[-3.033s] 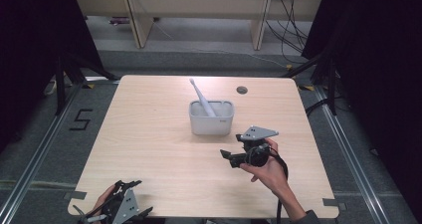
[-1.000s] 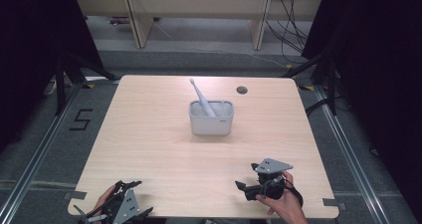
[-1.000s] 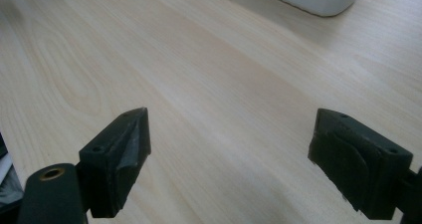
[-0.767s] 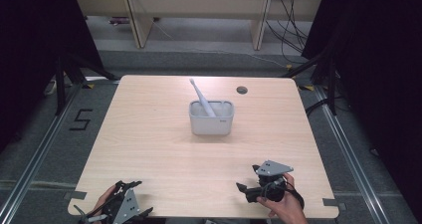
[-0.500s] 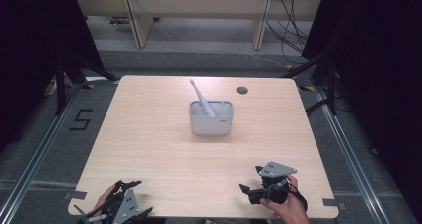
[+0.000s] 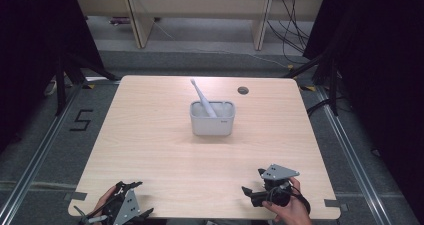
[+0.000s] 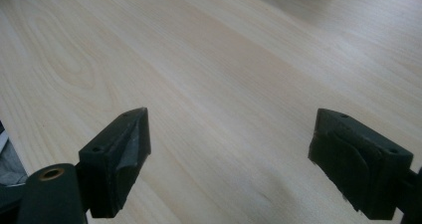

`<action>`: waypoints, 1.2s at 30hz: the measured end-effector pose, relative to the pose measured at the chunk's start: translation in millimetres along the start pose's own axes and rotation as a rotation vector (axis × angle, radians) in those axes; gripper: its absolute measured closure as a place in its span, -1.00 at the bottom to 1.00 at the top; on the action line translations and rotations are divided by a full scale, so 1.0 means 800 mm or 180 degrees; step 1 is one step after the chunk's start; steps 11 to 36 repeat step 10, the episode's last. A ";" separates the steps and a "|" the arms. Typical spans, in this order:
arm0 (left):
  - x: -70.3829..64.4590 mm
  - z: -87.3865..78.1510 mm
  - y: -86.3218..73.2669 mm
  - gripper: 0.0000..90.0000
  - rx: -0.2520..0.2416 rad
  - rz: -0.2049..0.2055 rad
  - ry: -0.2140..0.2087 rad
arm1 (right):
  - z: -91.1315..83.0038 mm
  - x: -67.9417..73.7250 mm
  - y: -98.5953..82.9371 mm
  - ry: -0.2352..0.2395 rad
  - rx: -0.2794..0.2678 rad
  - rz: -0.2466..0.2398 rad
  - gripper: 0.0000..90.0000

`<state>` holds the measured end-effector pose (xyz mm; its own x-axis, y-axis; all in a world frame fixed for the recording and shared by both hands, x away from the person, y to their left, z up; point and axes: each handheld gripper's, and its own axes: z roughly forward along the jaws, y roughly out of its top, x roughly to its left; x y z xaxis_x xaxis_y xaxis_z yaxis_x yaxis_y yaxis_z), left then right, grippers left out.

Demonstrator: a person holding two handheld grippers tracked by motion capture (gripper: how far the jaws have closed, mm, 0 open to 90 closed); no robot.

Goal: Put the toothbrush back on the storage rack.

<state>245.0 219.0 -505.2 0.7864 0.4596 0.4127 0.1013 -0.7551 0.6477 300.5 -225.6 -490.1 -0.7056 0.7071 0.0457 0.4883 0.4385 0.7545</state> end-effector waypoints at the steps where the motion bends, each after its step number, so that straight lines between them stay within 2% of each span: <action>1: 0.000 -0.001 0.000 -0.65 0.0003 -0.0002 -0.0030 | 0.000 0.000 0.000 0.0001 -0.0006 -0.0007 -0.63; 2: 0.001 -0.002 0.000 -0.65 0.0036 0.0028 -0.0038 | 0.001 0.000 0.000 0.0001 -0.0007 -0.0016 -0.63; 4: 0.000 0.000 0.000 -0.65 0.0000 0.0001 0.0007 | 0.001 0.000 0.000 0.0009 0.0000 -0.0014 -0.63; 9: 0.000 0.000 0.000 -0.65 0.0004 0.0004 0.0001 | 0.002 0.000 -0.001 0.0015 0.0023 -0.0034 -0.63; 10: 0.000 0.000 0.000 -0.65 -0.0009 -0.0014 -0.0048 | 0.002 0.000 -0.001 0.0021 0.0036 -0.0040 -0.63; 36: 0.000 0.000 0.000 -0.65 -0.0009 -0.0014 -0.0048 | 0.002 0.000 -0.001 0.0021 0.0036 -0.0040 -0.63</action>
